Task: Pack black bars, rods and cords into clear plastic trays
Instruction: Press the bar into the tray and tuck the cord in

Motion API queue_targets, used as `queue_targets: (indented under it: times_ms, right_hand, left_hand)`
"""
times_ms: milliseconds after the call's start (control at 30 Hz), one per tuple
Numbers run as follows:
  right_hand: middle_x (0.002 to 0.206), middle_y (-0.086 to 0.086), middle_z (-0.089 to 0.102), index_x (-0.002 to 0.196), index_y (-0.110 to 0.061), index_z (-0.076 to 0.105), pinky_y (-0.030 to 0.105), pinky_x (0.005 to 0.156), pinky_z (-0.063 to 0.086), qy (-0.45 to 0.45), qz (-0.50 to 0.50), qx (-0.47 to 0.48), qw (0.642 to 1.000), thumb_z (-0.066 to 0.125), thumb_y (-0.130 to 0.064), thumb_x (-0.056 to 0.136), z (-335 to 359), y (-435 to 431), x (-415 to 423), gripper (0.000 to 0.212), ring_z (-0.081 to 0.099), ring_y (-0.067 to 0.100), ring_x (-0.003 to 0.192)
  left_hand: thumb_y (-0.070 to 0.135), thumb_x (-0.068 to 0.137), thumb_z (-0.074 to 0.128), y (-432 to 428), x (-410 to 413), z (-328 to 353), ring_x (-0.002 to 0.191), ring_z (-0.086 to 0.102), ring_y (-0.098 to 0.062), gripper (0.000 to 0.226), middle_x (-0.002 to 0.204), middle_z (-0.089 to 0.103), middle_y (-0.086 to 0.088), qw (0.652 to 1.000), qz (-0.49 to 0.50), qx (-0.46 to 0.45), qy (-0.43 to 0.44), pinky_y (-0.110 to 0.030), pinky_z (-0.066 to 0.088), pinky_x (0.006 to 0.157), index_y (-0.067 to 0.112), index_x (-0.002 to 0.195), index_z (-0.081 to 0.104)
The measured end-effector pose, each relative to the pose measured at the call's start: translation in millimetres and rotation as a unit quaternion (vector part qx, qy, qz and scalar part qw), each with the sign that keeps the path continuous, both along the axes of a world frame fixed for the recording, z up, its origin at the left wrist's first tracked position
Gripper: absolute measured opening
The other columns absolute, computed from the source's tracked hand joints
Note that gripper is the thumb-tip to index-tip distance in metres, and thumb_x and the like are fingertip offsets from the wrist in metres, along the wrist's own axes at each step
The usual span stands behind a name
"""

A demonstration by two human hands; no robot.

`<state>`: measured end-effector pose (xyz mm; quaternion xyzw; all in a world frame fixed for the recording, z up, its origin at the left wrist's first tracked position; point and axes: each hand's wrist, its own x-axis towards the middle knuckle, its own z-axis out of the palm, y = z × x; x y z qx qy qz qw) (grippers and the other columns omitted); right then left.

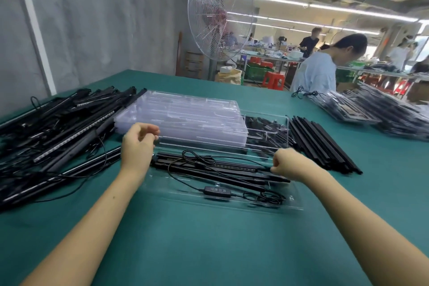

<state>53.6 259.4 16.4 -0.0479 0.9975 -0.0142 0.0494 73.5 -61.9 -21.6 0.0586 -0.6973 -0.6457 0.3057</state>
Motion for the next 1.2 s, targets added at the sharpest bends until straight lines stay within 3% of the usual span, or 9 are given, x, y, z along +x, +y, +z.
queue_targets:
  times_ms: [200, 333, 533, 667, 833, 1000, 1033, 1100, 1200]
  right_hand:
    - [0.075, 0.012, 0.064, 0.083, -0.003, 0.057, 0.025, 0.046, 0.049, 0.176, 0.066, -0.201, 0.961, 0.052, -0.016, 0.094, 100.4, -46.5, 3.6, 0.018, 0.058, 0.019, 0.054]
    - [0.071, 0.01, 0.065, 0.095, 0.0, 0.054, 0.02, 0.036, 0.043, 0.161, 0.178, -0.338, 0.91, 0.05, -0.014, 0.096, 140.7, -121.0, 26.0, 0.015, 0.056, 0.01, 0.04]
    - [0.079, 0.02, 0.067, 0.092, 0.003, 0.054, 0.024, 0.041, 0.048, 0.001, 0.248, -0.574, 0.78, 0.053, -0.006, 0.094, 132.1, -230.5, 48.0, 0.009, 0.059, 0.019, 0.049]
    - [0.104, 0.019, 0.061, 0.134, 0.004, 0.039, 0.033, 0.058, 0.056, -0.243, 0.256, -0.606, 0.713, 0.05, -0.012, 0.097, 94.3, -271.5, 51.4, 0.042, 0.059, 0.021, 0.068]
    - [0.114, 0.016, 0.062, 0.138, -0.006, 0.038, 0.042, 0.072, 0.056, -0.127, 0.246, -0.449, 0.85, 0.052, -0.02, 0.096, 62.0, -260.6, 34.6, 0.046, 0.066, 0.035, 0.089]
    - [0.102, 0.022, 0.068, 0.103, 0.004, 0.064, 0.021, 0.053, 0.051, -0.014, 0.153, -0.365, 0.918, 0.051, -0.005, 0.092, 38.9, -178.8, -1.2, 0.02, 0.059, 0.02, 0.061]
    - [0.098, 0.022, 0.069, 0.099, 0.004, 0.067, 0.019, 0.052, 0.05, 0.005, 0.133, -0.332, 0.934, 0.052, -0.005, 0.091, 32.1, -161.8, -6.3, 0.018, 0.058, 0.02, 0.061]
    - [0.095, 0.02, 0.07, 0.095, 0.002, 0.07, 0.025, 0.064, 0.052, 0.019, 0.115, -0.26, 0.959, 0.058, -0.006, 0.087, 17.4, -134.2, -12.7, 0.016, 0.058, 0.019, 0.068]
    - [0.094, 0.013, 0.071, 0.091, -0.004, 0.072, 0.024, 0.071, 0.049, -0.018, 0.133, -0.225, 0.965, 0.068, -0.012, 0.082, 1.9, -117.2, -12.5, 0.013, 0.062, 0.017, 0.078]
  left_hand:
    - [-0.006, 0.084, 0.039, -18.7, 3.6, 12.7, 0.064, 0.058, -0.016, 0.033, 0.072, 0.061, 0.003, 0.999, 0.034, 0.012, 0.019, -0.034, 0.052, 0.067, 0.021, 0.075, 0.056]
    - [-0.004, 0.082, 0.038, -18.5, 14.7, 26.8, 0.064, 0.058, -0.014, 0.036, 0.076, 0.058, 0.008, 0.99, 0.103, -0.006, 0.093, -0.024, 0.049, 0.06, 0.029, 0.076, 0.051]
    - [0.01, 0.083, 0.038, -40.5, 35.7, 61.5, 0.091, 0.041, -0.01, 0.022, 0.096, 0.041, 0.011, 0.903, 0.322, 0.01, 0.283, -0.016, 0.034, 0.085, 0.03, 0.092, 0.04]
    - [0.016, 0.086, 0.04, -51.0, 42.6, 60.4, 0.103, 0.036, -0.017, 0.023, 0.104, 0.035, 0.004, 0.896, 0.362, -0.048, 0.252, -0.024, 0.031, 0.093, 0.035, 0.097, 0.034]
    - [0.003, 0.083, 0.045, -58.2, 37.6, 45.9, 0.103, 0.038, -0.029, 0.021, 0.104, 0.047, -0.02, 0.874, 0.382, -0.227, 0.196, -0.031, 0.028, 0.09, -0.005, 0.101, 0.052]
    - [0.017, 0.091, 0.052, -76.4, 46.3, 62.8, 0.077, 0.054, -0.027, 0.009, 0.092, 0.062, -0.013, 0.935, 0.13, -0.318, -0.082, -0.031, 0.04, 0.066, 0.01, 0.096, 0.053]
    - [0.03, 0.091, 0.055, -77.3, 51.5, 67.8, 0.069, 0.058, -0.023, 0.016, 0.086, 0.066, -0.008, 0.911, 0.02, -0.347, -0.222, -0.029, 0.043, 0.059, 0.014, 0.096, 0.054]
    - [0.05, 0.083, 0.062, -68.6, 62.0, 73.1, 0.057, 0.063, -0.015, 0.035, 0.07, 0.07, 0.0, 0.769, -0.169, -0.411, -0.459, -0.023, 0.046, 0.05, 0.019, 0.098, 0.056]
    - [0.049, 0.072, 0.076, -39.5, 61.9, 66.3, 0.057, 0.063, -0.012, 0.055, 0.069, 0.071, 0.001, 0.643, -0.241, -0.464, -0.56, -0.022, 0.05, 0.052, 0.011, 0.107, 0.055]
